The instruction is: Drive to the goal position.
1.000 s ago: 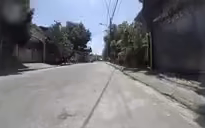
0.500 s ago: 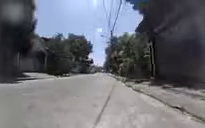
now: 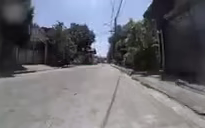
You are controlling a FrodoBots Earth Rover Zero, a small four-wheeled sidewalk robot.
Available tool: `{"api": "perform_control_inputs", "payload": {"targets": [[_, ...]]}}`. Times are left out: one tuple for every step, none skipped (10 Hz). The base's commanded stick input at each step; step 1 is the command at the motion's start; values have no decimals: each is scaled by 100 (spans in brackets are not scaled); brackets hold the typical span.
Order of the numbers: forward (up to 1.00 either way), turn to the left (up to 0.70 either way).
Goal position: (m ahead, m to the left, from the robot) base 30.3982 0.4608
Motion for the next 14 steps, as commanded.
{"api": "perform_control_inputs", "payload": {"targets": [[100,0],[100,0],[100,0],[100,0],[100,0],[100,0],[100,0],[100,0],[100,0],[100,0],[100,0],[100,0],[100,0],[100,0]]}}
